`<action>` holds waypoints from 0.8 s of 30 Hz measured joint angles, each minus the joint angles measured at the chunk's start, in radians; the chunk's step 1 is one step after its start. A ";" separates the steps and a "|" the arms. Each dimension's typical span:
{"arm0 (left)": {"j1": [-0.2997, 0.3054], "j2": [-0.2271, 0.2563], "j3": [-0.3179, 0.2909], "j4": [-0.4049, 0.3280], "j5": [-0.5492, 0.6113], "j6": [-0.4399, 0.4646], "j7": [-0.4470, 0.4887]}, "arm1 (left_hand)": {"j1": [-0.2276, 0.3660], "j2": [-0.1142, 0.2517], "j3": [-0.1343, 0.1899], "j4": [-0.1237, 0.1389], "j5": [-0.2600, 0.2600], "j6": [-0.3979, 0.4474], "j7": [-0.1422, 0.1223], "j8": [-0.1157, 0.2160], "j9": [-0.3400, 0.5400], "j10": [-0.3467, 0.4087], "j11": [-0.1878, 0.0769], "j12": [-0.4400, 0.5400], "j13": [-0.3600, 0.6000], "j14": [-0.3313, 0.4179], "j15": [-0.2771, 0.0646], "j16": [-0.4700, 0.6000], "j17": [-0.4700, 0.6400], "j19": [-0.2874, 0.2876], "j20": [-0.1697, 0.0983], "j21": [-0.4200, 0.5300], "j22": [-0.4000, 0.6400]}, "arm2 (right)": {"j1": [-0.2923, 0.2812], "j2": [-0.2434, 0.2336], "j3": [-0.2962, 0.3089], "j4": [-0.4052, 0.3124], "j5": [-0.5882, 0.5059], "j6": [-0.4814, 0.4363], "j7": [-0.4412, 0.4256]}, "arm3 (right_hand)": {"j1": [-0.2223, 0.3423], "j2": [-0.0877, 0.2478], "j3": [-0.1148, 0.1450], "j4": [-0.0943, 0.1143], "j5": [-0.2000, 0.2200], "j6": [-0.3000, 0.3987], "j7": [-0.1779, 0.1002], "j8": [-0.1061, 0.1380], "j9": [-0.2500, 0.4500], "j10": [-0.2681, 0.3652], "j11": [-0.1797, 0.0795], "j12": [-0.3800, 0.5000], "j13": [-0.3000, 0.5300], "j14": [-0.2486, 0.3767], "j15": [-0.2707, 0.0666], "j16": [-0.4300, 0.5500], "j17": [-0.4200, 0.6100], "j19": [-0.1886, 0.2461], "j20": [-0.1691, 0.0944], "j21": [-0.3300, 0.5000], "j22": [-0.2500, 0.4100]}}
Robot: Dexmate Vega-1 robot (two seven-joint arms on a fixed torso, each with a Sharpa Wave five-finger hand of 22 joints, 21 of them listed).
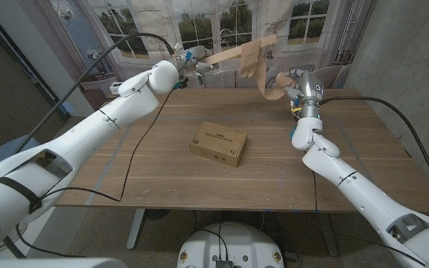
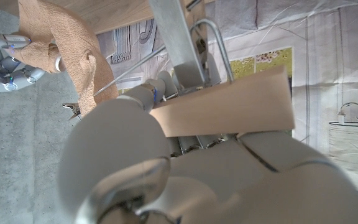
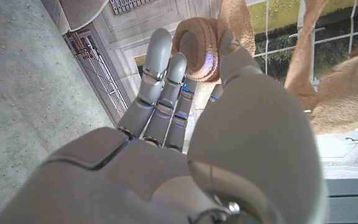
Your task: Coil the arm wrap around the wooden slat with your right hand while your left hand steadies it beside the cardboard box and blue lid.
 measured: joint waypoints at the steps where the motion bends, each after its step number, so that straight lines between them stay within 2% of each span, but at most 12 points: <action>1: 0.000 0.000 0.000 0.000 0.003 0.002 -0.006 | 0.000 0.000 0.000 0.000 0.000 0.000 0.000 0.000 -0.002 0.000 0.000 0.000 0.000 0.000 0.000 0.000 0.000 0.000 0.000 0.000 0.000 | -0.005 -0.001 0.001 -0.006 0.000 0.000 0.000 | 0.000 0.000 0.000 0.000 0.000 0.000 0.000 0.000 0.000 0.001 -0.001 0.000 0.000 0.000 0.000 0.000 0.000 0.000 0.000 0.000 0.000; 2: -0.013 -0.003 0.014 0.000 0.006 0.004 -0.016 | 0.000 0.000 0.000 0.000 0.000 0.000 0.000 -0.001 -0.002 0.000 0.000 0.000 0.000 0.000 0.000 0.000 0.000 0.000 0.000 0.000 0.001 | -0.012 -0.003 0.002 -0.013 -0.009 0.015 -0.013 | 0.000 0.000 0.000 0.000 0.000 0.000 0.000 0.000 0.000 0.001 -0.001 0.000 0.000 0.000 0.000 0.000 0.000 0.000 0.000 0.000 0.000; 3: -0.019 -0.004 0.021 0.001 0.010 0.007 -0.025 | 0.000 0.000 0.000 0.000 0.000 0.000 0.000 -0.001 -0.002 0.000 0.000 0.000 0.000 0.000 0.000 0.000 0.000 0.000 0.000 0.000 0.000 | -0.018 -0.005 0.004 -0.020 -0.013 0.020 -0.018 | 0.000 0.000 0.000 0.000 0.000 0.019 0.019 0.000 -0.001 0.002 -0.001 0.000 0.000 0.000 0.000 0.000 0.000 0.000 0.000 0.000 0.000; 8: -0.044 -0.011 0.047 0.007 0.029 0.018 -0.062 | 0.000 0.000 0.003 -0.003 -0.006 0.002 0.002 -0.001 -0.006 0.000 0.000 0.000 0.000 0.000 0.000 0.000 0.000 0.004 -0.004 0.000 -0.002 | -0.048 -0.012 0.012 -0.053 -0.028 0.043 -0.041 | 0.000 0.000 0.000 0.000 0.000 0.020 0.020 0.000 -0.004 0.005 0.002 0.000 0.000 0.000 0.000 0.000 -0.001 0.000 0.000 0.000 0.000; 10: -0.054 -0.015 0.059 0.010 0.038 0.024 -0.079 | 0.000 0.000 0.004 -0.004 -0.006 0.002 0.002 -0.002 -0.006 0.000 0.000 0.000 0.000 0.000 0.000 0.000 0.000 0.009 -0.002 0.000 -0.003 | -0.065 -0.016 0.015 -0.070 -0.036 0.053 -0.050 | 0.000 0.000 0.000 0.000 0.000 0.034 0.034 0.000 -0.006 0.005 0.002 0.000 0.000 0.000 0.000 0.000 -0.001 0.000 0.000 0.000 0.000; 14: -0.067 -0.021 0.073 0.013 0.053 0.033 -0.098 | 0.000 0.000 0.005 -0.005 -0.015 0.004 0.004 -0.004 -0.011 0.000 0.000 0.000 0.000 0.005 -0.005 0.008 0.000 0.011 0.000 0.000 -0.005 | -0.089 -0.023 0.021 -0.100 -0.049 0.067 -0.060 | 0.001 -0.001 0.007 -0.002 0.000 0.034 0.034 0.000 -0.006 0.005 0.002 0.000 0.000 0.000 0.000 0.000 0.000 0.000 0.000 0.000 0.000; 15: -0.072 -0.025 0.078 0.014 0.058 0.036 -0.103 | 0.000 0.000 0.007 -0.007 -0.015 0.004 0.004 -0.005 -0.011 0.005 0.005 0.000 0.000 0.005 -0.005 0.008 0.000 0.011 0.000 0.000 -0.005 | -0.098 -0.027 0.021 -0.110 -0.055 0.074 -0.061 | 0.001 -0.001 0.007 -0.002 0.000 0.047 0.047 -0.001 -0.005 0.005 0.002 0.000 0.000 0.000 0.000 0.000 0.000 0.000 0.000 0.000 0.000; 23: -0.088 -0.039 0.097 0.019 0.077 0.045 -0.123 | 0.000 0.000 0.007 -0.007 -0.026 0.009 0.009 -0.012 -0.012 0.009 0.009 0.000 0.000 0.005 -0.005 0.008 0.000 0.020 -0.002 0.000 -0.007 | -0.137 -0.045 0.028 -0.159 -0.075 0.103 -0.052 | 0.002 -0.002 0.007 -0.001 0.000 0.056 0.045 -0.001 -0.004 0.010 0.008 0.000 0.000 0.000 0.000 0.000 0.000 0.000 0.000 0.000 0.000; 24: -0.090 -0.042 0.099 0.020 0.080 0.045 -0.125 | 0.000 0.000 0.007 -0.007 -0.026 0.009 0.009 -0.012 -0.012 0.009 0.009 0.000 0.000 0.005 -0.005 0.008 0.000 0.020 -0.002 0.000 -0.007 | -0.143 -0.048 0.029 -0.165 -0.078 0.109 -0.046 | 0.002 -0.002 0.007 -0.001 0.000 0.066 0.055 -0.001 -0.004 0.016 0.013 0.000 0.000 0.000 0.000 0.000 0.000 0.000 0.000 0.000 0.000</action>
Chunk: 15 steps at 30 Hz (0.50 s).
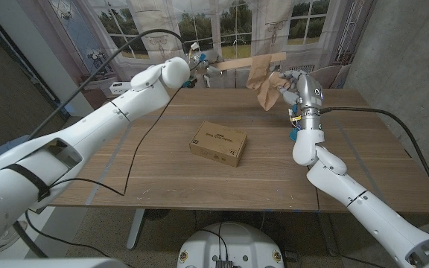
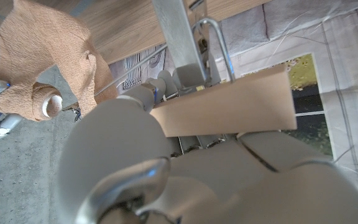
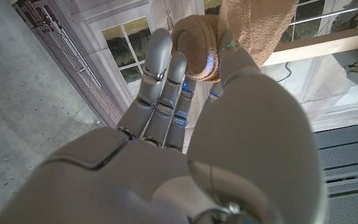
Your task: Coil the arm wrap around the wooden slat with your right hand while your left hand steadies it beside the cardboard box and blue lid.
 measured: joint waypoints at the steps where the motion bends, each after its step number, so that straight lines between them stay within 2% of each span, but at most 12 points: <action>1: -0.002 -0.002 0.002 0.001 0.001 0.000 -0.001 | 0.000 0.000 0.000 0.000 0.000 0.000 0.000 0.000 0.000 0.000 0.000 0.000 0.000 0.000 0.000 0.002 0.000 0.000 0.000 0.000 -0.002 | -0.001 0.000 0.000 -0.001 0.000 0.000 0.000 | 0.000 0.000 0.000 0.000 0.000 0.000 0.000 0.000 0.000 0.000 0.000 0.000 0.000 0.000 0.000 0.000 0.000 0.000 0.000 0.000 0.000; 4: -0.007 -0.006 0.007 0.004 0.006 0.000 -0.006 | 0.000 0.000 0.004 -0.004 -0.001 0.000 0.000 0.000 0.000 0.000 0.000 0.000 0.000 0.000 0.000 0.008 0.000 0.000 0.000 0.000 -0.002 | -0.012 -0.003 0.005 -0.012 -0.005 0.011 0.007 | 0.001 -0.001 0.000 0.000 0.000 0.000 0.000 0.000 0.000 0.000 0.000 -0.001 0.000 0.000 0.000 0.000 0.000 0.000 0.000 0.000 0.000; 5: -0.010 -0.008 0.009 0.006 0.007 0.000 -0.008 | 0.000 0.000 0.004 -0.004 -0.005 0.000 0.000 0.000 -0.001 0.000 0.000 0.000 0.000 0.000 0.000 0.008 0.000 0.000 0.000 0.004 -0.002 | -0.014 -0.004 0.006 -0.015 -0.008 0.016 0.009 | 0.001 -0.001 0.000 0.000 0.001 0.009 0.009 -0.001 0.000 0.000 0.000 -0.001 0.000 0.000 0.000 0.000 0.000 0.000 0.000 0.000 0.000; 13: -0.029 -0.015 0.026 0.023 0.014 -0.006 -0.042 | 0.000 0.000 0.004 -0.004 -0.013 0.000 0.000 -0.001 0.000 0.000 0.000 0.000 0.000 0.000 0.000 0.008 0.000 0.000 0.000 0.004 -0.002 | -0.026 -0.005 0.017 -0.032 -0.027 0.041 0.002 | 0.002 -0.002 0.007 -0.001 0.008 0.020 0.020 -0.003 0.000 0.000 0.000 -0.001 0.000 0.000 0.000 0.000 0.004 0.000 0.000 0.000 0.000; 15: -0.038 -0.017 0.034 0.029 0.018 -0.009 -0.053 | 0.000 0.000 0.004 -0.004 -0.013 0.000 0.000 -0.001 0.000 0.000 0.000 0.000 0.000 0.000 0.000 0.008 0.000 0.000 0.000 0.004 -0.002 | -0.027 -0.005 0.021 -0.036 -0.035 0.047 -0.004 | 0.003 -0.003 0.008 -0.001 0.008 0.030 0.031 -0.004 0.000 0.000 0.000 -0.001 0.000 0.000 0.000 0.000 0.004 0.000 0.000 0.000 0.000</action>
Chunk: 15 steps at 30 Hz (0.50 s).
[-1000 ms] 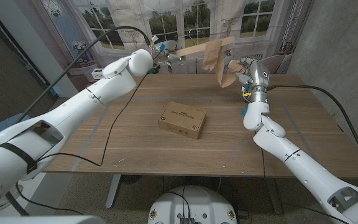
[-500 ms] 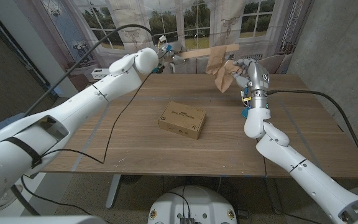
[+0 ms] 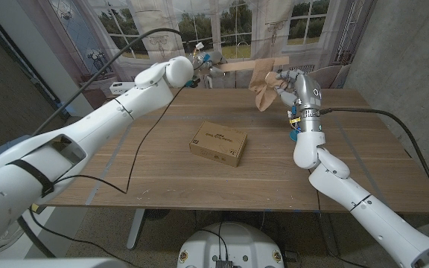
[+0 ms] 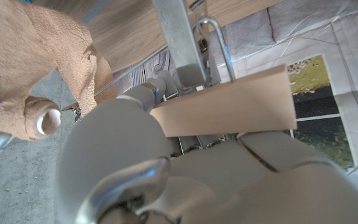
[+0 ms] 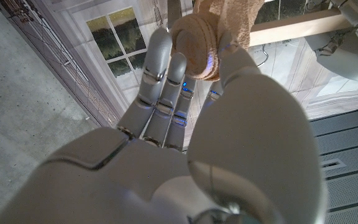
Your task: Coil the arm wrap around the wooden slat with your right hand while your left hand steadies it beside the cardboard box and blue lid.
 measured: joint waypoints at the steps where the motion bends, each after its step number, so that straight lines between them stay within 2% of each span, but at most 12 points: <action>1: -0.006 -0.002 0.006 0.004 0.002 -0.002 -0.008 | 0.000 0.000 0.000 0.000 0.000 0.000 0.000 -0.001 0.000 0.000 0.000 0.000 0.000 0.000 0.000 0.000 0.000 0.000 0.000 0.000 0.000 | 0.000 0.000 0.002 -0.002 -0.005 0.004 -0.004 | 0.000 0.000 0.000 0.000 0.000 0.000 0.000 0.000 0.001 0.000 0.000 -0.001 0.000 0.000 0.000 0.000 0.000 0.000 0.000 0.000 0.000; 2: -0.010 -0.003 0.010 0.007 0.004 -0.004 -0.013 | 0.000 0.000 0.000 0.000 0.000 0.000 0.000 -0.001 0.000 0.000 0.000 0.000 0.000 0.000 0.000 0.000 0.000 0.000 0.000 0.000 0.000 | -0.001 0.000 0.004 -0.005 -0.009 0.008 -0.007 | 0.000 0.000 0.000 0.000 0.000 0.005 0.005 0.000 0.003 0.000 0.000 -0.002 0.000 0.000 0.000 0.000 0.000 0.000 0.000 0.000 0.000; 3: -0.012 -0.003 0.013 0.010 0.007 -0.006 -0.021 | 0.000 0.000 0.000 0.000 0.000 0.000 0.000 -0.002 0.000 0.000 0.000 0.000 0.000 0.000 0.000 0.000 0.000 0.000 0.000 0.000 0.000 | -0.001 0.000 0.004 -0.005 -0.009 0.008 -0.007 | 0.000 0.000 0.000 0.000 0.000 0.013 0.013 0.000 0.004 0.031 0.002 -0.005 0.001 0.000 0.000 0.000 0.000 0.000 0.000 0.000 0.000; 4: -0.012 -0.003 0.013 0.010 0.008 -0.006 -0.023 | 0.000 0.000 0.000 0.000 -0.004 0.000 0.000 -0.002 0.000 0.000 0.000 0.000 0.000 0.000 0.000 0.000 0.000 0.000 0.000 0.000 0.000 | -0.001 0.000 0.006 -0.008 -0.011 0.009 -0.008 | 0.000 0.000 0.000 0.000 0.000 0.030 0.030 0.000 0.004 0.035 0.004 -0.008 0.001 0.000 0.000 0.000 0.001 0.000 0.000 0.000 0.000; 5: -0.020 -0.006 0.022 0.018 0.011 -0.009 -0.033 | 0.000 0.000 0.000 0.000 -0.004 0.000 0.000 -0.003 0.000 0.000 0.000 0.000 0.000 0.000 0.000 0.000 0.000 0.000 0.000 0.000 0.000 | -0.001 0.000 0.009 -0.012 -0.020 0.015 -0.014 | 0.000 0.000 0.000 0.000 0.000 0.032 0.032 0.000 0.006 0.035 0.004 -0.009 0.001 0.000 0.000 0.000 0.002 0.000 0.000 0.000 0.000; 6: -0.020 -0.006 0.022 0.018 0.013 -0.011 -0.038 | 0.000 0.000 0.000 0.000 -0.004 0.000 0.000 -0.003 0.000 0.000 0.000 0.000 0.000 0.000 0.000 0.000 0.000 0.000 0.000 0.000 0.000 | -0.001 0.000 0.011 -0.014 -0.020 0.015 -0.014 | 0.001 0.001 0.001 0.001 0.000 0.048 0.048 0.000 0.006 0.035 0.004 -0.010 0.001 0.000 0.000 0.000 0.002 0.000 0.000 0.000 0.000; 9: -0.026 -0.008 0.028 0.023 0.019 -0.016 -0.055 | 0.000 0.000 0.000 0.000 -0.004 0.000 0.000 -0.007 0.000 0.000 0.000 0.000 0.000 0.000 0.000 0.000 0.000 0.000 0.000 0.000 -0.003 | 0.000 0.000 0.015 -0.021 -0.026 0.018 -0.017 | 0.002 0.000 0.002 0.002 0.000 0.063 0.063 -0.001 0.006 0.036 0.003 -0.010 0.001 0.000 0.000 0.000 0.002 0.000 0.000 0.000 0.000; 10: -0.026 -0.008 0.028 0.023 0.020 -0.018 -0.059 | 0.000 0.000 0.000 0.000 -0.004 0.001 0.001 -0.007 0.000 0.000 0.000 0.000 0.000 0.000 0.000 0.000 0.000 0.000 0.000 0.000 -0.003 | 0.000 0.000 0.016 -0.023 -0.026 0.018 -0.017 | 0.002 0.000 0.002 0.002 0.000 0.068 0.068 -0.002 0.006 0.080 0.009 -0.013 0.001 0.000 0.000 0.001 0.002 0.000 0.000 0.000 0.000; 12: -0.026 -0.008 0.028 0.023 0.023 -0.022 -0.069 | 0.000 0.000 0.000 0.000 -0.004 0.006 0.009 -0.008 0.000 0.001 0.001 0.000 0.000 0.000 0.000 0.000 0.000 0.000 0.000 0.000 -0.003 | 0.002 0.000 0.018 -0.028 -0.026 0.018 -0.017 | 0.002 0.000 0.002 0.002 0.000 0.070 0.070 -0.002 0.007 0.082 0.010 -0.014 0.001 0.000 0.000 0.002 0.002 0.000 0.000 0.000 0.000; 13: -0.045 -0.016 0.049 0.046 0.026 -0.025 -0.076 | 0.000 0.000 0.000 0.000 -0.004 0.008 0.010 -0.008 0.000 0.001 0.001 0.000 0.000 0.000 0.000 0.000 -0.001 0.000 0.000 0.000 -0.003 | 0.005 0.001 0.019 -0.032 -0.053 0.026 -0.032 | 0.002 0.000 0.007 0.007 0.000 0.071 0.071 -0.002 0.007 0.082 0.010 -0.014 0.001 0.000 0.000 0.002 0.002 0.000 0.000 0.000 0.000; 14: -0.045 -0.016 0.049 0.046 0.028 -0.027 -0.080 | 0.000 0.000 0.000 0.000 -0.006 0.008 0.010 -0.008 0.000 0.001 0.001 0.000 0.000 0.000 0.000 0.000 -0.002 0.000 0.000 0.000 -0.003 | 0.005 0.002 0.019 -0.033 -0.053 0.026 -0.032 | 0.002 0.000 0.024 0.024 0.000 0.071 0.071 -0.002 0.007 0.082 0.010 -0.014 0.001 0.000 0.000 0.002 0.002 0.000 0.000 0.000 0.000; 15: -0.045 -0.016 0.049 0.046 0.030 -0.029 -0.083 | 0.000 0.000 0.000 0.000 -0.011 0.007 0.010 -0.009 0.000 0.002 0.002 0.000 0.000 0.000 0.000 0.000 -0.002 0.000 0.000 0.000 -0.003 | 0.007 0.003 0.019 -0.036 -0.053 0.026 -0.032 | 0.002 0.000 0.030 0.030 0.000 0.071 0.071 -0.002 0.007 0.082 0.010 -0.014 0.001 0.000 0.000 0.002 0.002 0.000 0.000 0.000 0.000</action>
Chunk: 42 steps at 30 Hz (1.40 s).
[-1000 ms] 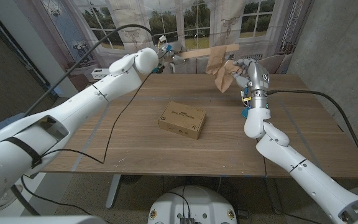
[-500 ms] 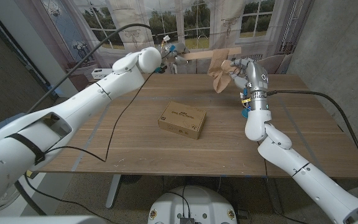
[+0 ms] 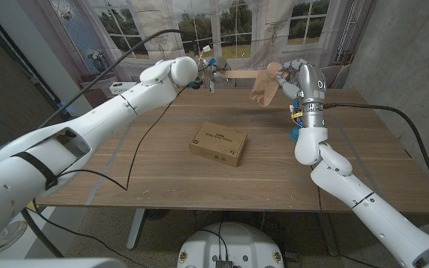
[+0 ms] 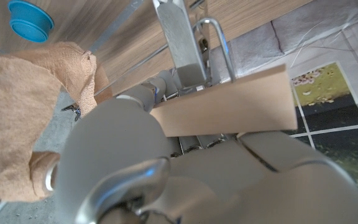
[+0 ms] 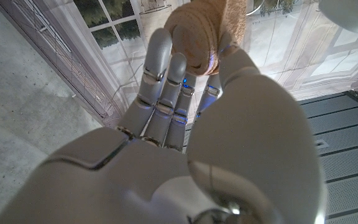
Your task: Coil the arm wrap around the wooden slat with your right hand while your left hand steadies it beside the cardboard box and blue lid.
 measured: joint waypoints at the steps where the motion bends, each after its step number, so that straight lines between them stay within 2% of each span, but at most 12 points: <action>1: -0.010 -0.005 0.012 0.014 0.001 -0.002 -0.004 | 0.000 0.000 0.000 0.000 -0.001 0.000 0.000 -0.001 0.000 0.000 0.000 0.000 0.000 0.000 0.000 0.000 0.000 0.000 0.000 0.000 0.000 | 0.003 0.001 0.001 -0.002 -0.017 0.001 -0.005 | 0.015 0.015 0.002 0.002 0.000 0.004 0.004 0.001 0.000 0.026 -0.001 0.000 0.000 0.000 0.000 0.000 0.000 0.000 0.000 0.000 0.000; 5: -0.019 -0.011 0.023 0.028 0.008 -0.016 -0.019 | 0.000 0.000 0.000 0.000 -0.001 0.000 0.000 -0.002 0.000 0.002 0.002 0.000 0.000 0.000 0.000 0.003 0.000 0.000 0.000 0.000 0.000 | 0.019 0.006 0.001 -0.006 -0.033 0.002 -0.005 | 0.021 0.021 0.003 0.002 0.000 0.001 0.001 0.001 -0.001 0.043 0.004 0.003 0.001 0.000 0.000 0.000 0.000 0.000 0.000 0.000 0.000; 6: -0.019 -0.011 0.023 0.028 0.008 -0.016 -0.019 | 0.000 0.000 0.000 0.000 -0.001 0.000 0.000 -0.002 0.000 0.002 0.002 0.000 0.000 0.000 0.000 0.006 0.000 0.000 0.000 0.000 0.000 | 0.019 0.006 0.001 -0.006 -0.033 0.002 -0.005 | 0.036 0.036 0.004 0.001 0.000 0.001 0.001 0.000 -0.001 0.057 0.004 0.003 0.001 0.000 0.000 0.000 0.000 0.000 0.000 0.000 0.000; 7: -0.022 -0.011 0.027 0.032 0.011 -0.025 -0.023 | 0.000 0.000 0.000 0.000 -0.001 0.000 0.000 -0.002 0.000 0.002 0.002 0.000 0.000 0.000 0.000 0.007 0.000 0.000 0.000 0.000 0.000 | 0.030 0.009 0.001 -0.006 -0.039 0.002 -0.003 | 0.036 0.036 0.006 0.000 0.000 0.001 0.001 -0.002 -0.001 0.062 -0.001 0.003 0.001 0.000 0.000 0.000 0.000 0.000 0.000 0.000 0.000; 8: -0.023 -0.012 0.029 0.035 0.013 -0.029 -0.024 | 0.000 0.000 0.000 0.000 -0.001 0.000 0.000 -0.002 0.000 0.002 0.002 0.000 0.000 0.000 0.000 0.007 0.000 0.000 0.000 0.000 0.000 | 0.036 0.010 0.001 -0.006 -0.042 0.003 -0.001 | 0.060 0.060 0.007 -0.001 0.000 0.001 0.001 -0.004 -0.001 0.089 -0.007 0.004 0.011 0.000 0.000 0.000 0.000 0.000 0.000 0.000 0.000; 9: -0.023 -0.012 0.030 0.035 0.013 -0.030 -0.024 | 0.000 0.000 0.000 0.000 -0.001 0.000 0.000 -0.002 0.000 0.002 0.002 0.000 0.000 0.000 0.000 0.007 0.000 0.000 0.000 0.000 0.000 | 0.037 0.011 0.001 -0.006 -0.042 0.004 0.000 | 0.118 0.118 0.008 -0.001 0.000 0.001 0.001 -0.006 -0.001 0.106 -0.013 0.007 0.100 0.000 0.000 0.000 0.000 0.000 0.000 0.000 0.000; 10: -0.023 -0.012 0.032 0.038 0.015 -0.039 -0.026 | 0.000 0.000 0.000 0.000 -0.001 0.000 0.000 -0.002 0.000 0.002 0.002 0.000 0.000 -0.001 0.001 0.007 0.000 0.000 0.000 0.000 0.000 | 0.047 0.013 0.001 -0.004 -0.045 0.004 0.004 | 0.141 0.141 0.008 0.000 0.000 0.001 0.001 -0.006 -0.001 0.107 -0.014 0.006 0.151 0.000 0.000 0.000 0.000 0.000 0.000 0.000 0.000; 18: -0.025 -0.010 0.043 0.039 0.027 -0.060 -0.030 | 0.000 0.000 0.000 0.000 -0.001 0.008 -0.001 -0.006 -0.001 0.002 0.002 0.000 0.000 -0.004 0.004 0.007 0.000 -0.008 0.000 0.000 0.000 | 0.080 0.021 -0.007 0.010 -0.058 0.012 0.029 | 0.141 0.141 0.010 0.002 -0.001 0.001 0.001 -0.006 0.002 0.107 -0.014 0.006 0.151 0.000 0.000 0.000 -0.002 0.000 0.000 0.000 0.000; 20: -0.025 -0.009 0.045 0.037 0.041 -0.068 -0.037 | 0.000 0.000 0.000 0.000 -0.001 0.008 -0.001 -0.007 -0.001 0.002 0.002 0.000 0.000 -0.004 0.004 0.007 0.000 -0.008 0.000 0.000 0.000 | 0.104 0.027 -0.012 0.021 -0.059 0.014 0.034 | 0.141 0.141 0.010 0.002 -0.002 0.001 0.001 -0.006 0.002 0.107 -0.014 0.005 0.151 0.000 0.000 0.000 -0.002 0.000 0.000 0.000 0.000; 29: -0.023 -0.006 0.049 0.027 0.054 -0.082 -0.045 | 0.000 0.000 0.000 0.000 -0.007 0.008 -0.001 -0.009 0.000 0.002 0.002 0.000 0.000 -0.004 0.004 0.007 0.000 -0.009 -0.002 0.000 -0.002 | 0.134 0.034 -0.018 0.034 -0.062 0.025 0.048 | 0.140 0.141 0.010 0.002 -0.003 0.001 0.001 -0.006 0.011 0.107 -0.014 0.002 0.151 0.000 0.000 0.000 -0.004 0.000 0.000 0.000 0.002; 39: 0.000 0.008 0.047 -0.010 0.078 -0.108 -0.032 | 0.000 0.000 0.000 0.000 -0.009 0.013 -0.002 -0.013 0.000 0.005 0.005 0.000 0.000 -0.004 0.004 0.007 0.000 -0.015 0.004 0.000 -0.005 | 0.169 0.045 -0.020 0.059 -0.057 0.040 0.050 | 0.140 0.141 0.013 -0.001 -0.001 0.001 0.001 -0.006 0.015 0.106 -0.014 -0.004 0.152 0.000 0.000 0.000 -0.010 0.000 0.000 0.000 -0.001; 42: 0.010 0.014 0.041 -0.026 0.082 -0.112 -0.026 | 0.000 0.000 0.000 0.000 -0.009 0.015 -0.001 -0.014 0.000 0.005 0.005 0.000 0.000 -0.004 0.004 0.007 0.000 -0.015 0.004 0.000 -0.005 | 0.176 0.048 -0.020 0.065 -0.051 0.042 0.052 | 0.140 0.141 0.021 -0.001 0.002 0.001 0.001 -0.006 0.016 0.107 -0.014 -0.004 0.152 0.000 0.000 0.000 -0.010 0.000 0.000 0.000 -0.001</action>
